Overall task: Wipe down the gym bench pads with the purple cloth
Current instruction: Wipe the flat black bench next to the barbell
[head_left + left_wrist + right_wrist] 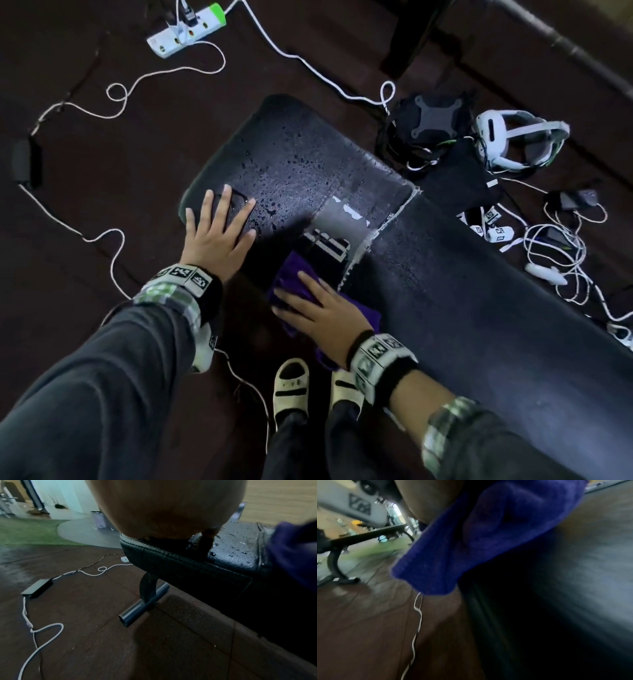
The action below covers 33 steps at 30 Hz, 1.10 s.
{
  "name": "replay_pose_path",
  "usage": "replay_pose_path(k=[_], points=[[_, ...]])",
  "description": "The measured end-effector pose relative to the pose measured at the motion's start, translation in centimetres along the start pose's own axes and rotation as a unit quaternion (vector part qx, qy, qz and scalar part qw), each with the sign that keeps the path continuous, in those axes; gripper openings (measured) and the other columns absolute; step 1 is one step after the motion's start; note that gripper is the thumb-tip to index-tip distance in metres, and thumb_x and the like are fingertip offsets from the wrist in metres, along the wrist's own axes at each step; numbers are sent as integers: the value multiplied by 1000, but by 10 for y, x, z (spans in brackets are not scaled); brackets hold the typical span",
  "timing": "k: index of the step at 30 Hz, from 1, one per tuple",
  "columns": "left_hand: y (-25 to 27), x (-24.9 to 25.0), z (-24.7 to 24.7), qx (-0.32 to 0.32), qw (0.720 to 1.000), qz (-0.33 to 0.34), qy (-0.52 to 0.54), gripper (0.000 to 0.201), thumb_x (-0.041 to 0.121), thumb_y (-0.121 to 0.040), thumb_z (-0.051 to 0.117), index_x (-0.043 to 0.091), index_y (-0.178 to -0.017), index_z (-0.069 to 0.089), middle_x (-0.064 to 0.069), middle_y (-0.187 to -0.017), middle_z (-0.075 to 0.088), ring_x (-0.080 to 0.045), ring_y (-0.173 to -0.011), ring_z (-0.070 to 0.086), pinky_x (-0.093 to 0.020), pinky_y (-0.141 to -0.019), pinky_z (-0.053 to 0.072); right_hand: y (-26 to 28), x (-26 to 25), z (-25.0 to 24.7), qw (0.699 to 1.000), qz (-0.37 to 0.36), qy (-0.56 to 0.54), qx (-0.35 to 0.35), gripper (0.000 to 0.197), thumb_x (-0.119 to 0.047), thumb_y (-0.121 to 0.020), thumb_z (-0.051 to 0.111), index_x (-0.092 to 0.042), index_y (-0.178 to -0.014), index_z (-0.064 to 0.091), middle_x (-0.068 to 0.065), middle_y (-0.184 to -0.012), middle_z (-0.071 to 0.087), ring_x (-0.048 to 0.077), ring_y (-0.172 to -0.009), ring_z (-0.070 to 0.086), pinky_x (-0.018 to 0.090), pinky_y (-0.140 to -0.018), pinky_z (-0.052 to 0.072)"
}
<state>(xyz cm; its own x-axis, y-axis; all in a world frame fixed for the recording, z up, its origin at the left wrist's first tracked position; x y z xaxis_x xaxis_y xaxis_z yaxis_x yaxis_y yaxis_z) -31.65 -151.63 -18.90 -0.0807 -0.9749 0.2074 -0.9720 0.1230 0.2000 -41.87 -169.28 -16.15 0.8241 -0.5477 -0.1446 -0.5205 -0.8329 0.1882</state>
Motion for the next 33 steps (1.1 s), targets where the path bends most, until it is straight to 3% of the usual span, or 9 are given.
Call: replay_pose_path(k=[3, 6, 9, 12, 16, 21, 25, 28, 33], points=[[0, -1, -1, 22, 1000, -17, 1, 58, 51, -95, 26, 34, -150, 21, -9, -160, 15, -36, -145, 13, -64, -109, 12, 47, 17, 9, 1000, -4, 6, 10, 58, -19, -84, 41, -31, -140, 33, -6, -150, 32, 36, -137, 28, 47, -109, 29], [2, -1, -2, 36, 999, -28, 14, 56, 52, -96, 24, 38, -149, 13, -6, -161, 12, -33, -146, 9, -60, -112, 7, 65, 62, 19, 995, 102, -12, -3, 62, -11, -90, 35, -33, -146, 20, -2, -154, 22, 37, -140, 21, 50, -112, 27], [2, -2, 0, 26, 999, -28, 6, 55, 53, -97, 23, 38, -150, 15, -8, -160, 15, -33, -145, 12, -61, -111, 10, 40, 91, 17, 984, 177, -31, -16, 67, -10, -92, 37, -32, -149, 9, -3, -155, 20, 37, -142, 12, 52, -114, 19], [3, -2, 0, 27, 999, -28, 15, 55, 52, -96, 24, 37, -149, 20, -9, -160, 16, -33, -145, 11, -62, -111, 11, -6, 86, -14, 970, 239, -37, 32, 60, -14, -83, 46, -26, -140, 39, -1, -148, 36, 42, -136, 24, 52, -110, 20], [4, -3, -2, 26, 998, -43, 41, 57, 54, -93, 24, 40, -147, 18, -6, -161, 14, -29, -146, 6, -60, -113, 6, -34, 39, -23, 987, 150, -28, 59, 47, -23, -86, 47, -25, -132, 51, -1, -144, 43, 44, -133, 31, 54, -108, 23], [3, -5, 0, 5, 997, -72, 40, 61, 60, -89, 14, 45, -148, 7, 3, -162, -2, -20, -147, -8, -51, -115, -8, 36, 6, 1, 998, -55, 22, -9, 59, -21, -77, 36, -32, -135, 47, -9, -146, 39, 34, -136, 30, 45, -110, 27], [3, -4, 0, -18, 996, -82, 42, 60, 62, -87, 7, 49, -145, -2, 8, -160, -11, -16, -146, -15, -46, -115, -14, 72, 55, 6, 998, 57, 2, 15, 59, -15, -86, 37, -33, -142, 33, -7, -151, 28, 35, -140, 22, 45, -112, 26], [4, -4, 0, -25, 995, -83, 43, 60, 62, -86, 6, 50, -144, -4, 10, -159, -14, -15, -146, -17, -46, -115, -14, 46, 86, 7, 990, 135, -27, -2, 59, -12, -90, 32, -30, -146, 24, -2, -153, 24, 37, -141, 16, 50, -112, 26], [4, -5, -1, -26, 996, -75, 46, 63, 62, -87, 10, 45, -148, 5, 6, -161, -7, -19, -147, -12, -49, -115, -11, -36, 73, -25, 983, 168, -56, 39, 51, -20, -82, 42, -25, -131, 53, 0, -142, 46, 44, -132, 33, 57, -107, 27]])
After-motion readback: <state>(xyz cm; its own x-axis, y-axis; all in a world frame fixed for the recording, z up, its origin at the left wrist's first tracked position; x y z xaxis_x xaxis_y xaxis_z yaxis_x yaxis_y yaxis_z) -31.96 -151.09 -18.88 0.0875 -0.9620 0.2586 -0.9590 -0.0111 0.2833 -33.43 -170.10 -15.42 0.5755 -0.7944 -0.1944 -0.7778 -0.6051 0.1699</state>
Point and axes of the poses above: each hand's wrist, its own y-axis away from the middle knuckle, its own z-axis out of the palm, x = y × z, the point moved 8 cm from there along -y, towards the middle knuckle
